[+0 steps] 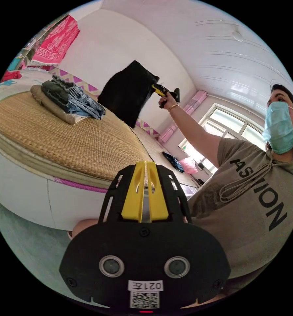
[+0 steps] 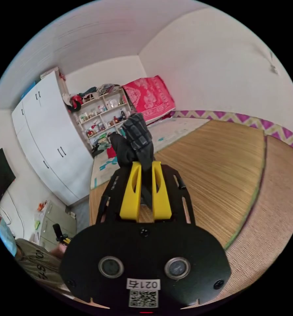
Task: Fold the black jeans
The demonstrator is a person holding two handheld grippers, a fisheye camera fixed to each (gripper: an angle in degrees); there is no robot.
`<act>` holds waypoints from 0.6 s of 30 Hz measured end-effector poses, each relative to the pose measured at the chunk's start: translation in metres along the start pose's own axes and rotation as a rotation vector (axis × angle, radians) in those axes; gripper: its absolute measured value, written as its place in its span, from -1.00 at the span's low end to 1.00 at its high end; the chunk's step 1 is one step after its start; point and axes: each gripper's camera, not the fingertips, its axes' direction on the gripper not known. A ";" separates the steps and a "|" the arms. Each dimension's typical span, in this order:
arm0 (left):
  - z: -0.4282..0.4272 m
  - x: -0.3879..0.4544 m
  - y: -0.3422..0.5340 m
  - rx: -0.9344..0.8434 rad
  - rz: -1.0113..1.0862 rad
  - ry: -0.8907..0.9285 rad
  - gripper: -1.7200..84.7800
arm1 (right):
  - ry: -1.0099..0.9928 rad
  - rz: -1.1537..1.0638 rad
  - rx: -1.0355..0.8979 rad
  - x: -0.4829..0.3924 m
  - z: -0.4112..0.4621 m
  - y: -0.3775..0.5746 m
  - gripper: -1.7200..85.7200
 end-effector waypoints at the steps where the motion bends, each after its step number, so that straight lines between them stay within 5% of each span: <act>1: 0.006 -0.002 -0.004 -0.007 -0.001 0.011 -0.98 | 0.042 -0.005 0.006 0.012 -0.033 0.008 -0.85; 6: 0.067 -0.013 -0.046 -0.078 0.013 0.118 -0.98 | 0.217 -0.062 -0.087 0.026 -0.103 0.071 -0.87; 12: 0.128 -0.009 -0.084 -0.143 0.052 0.185 -0.98 | 0.417 -0.086 -0.289 0.029 -0.044 0.248 -0.86; 18: 0.168 -0.003 -0.108 -0.204 0.071 0.218 -0.98 | 0.278 0.104 -0.225 0.047 -0.010 0.391 -0.85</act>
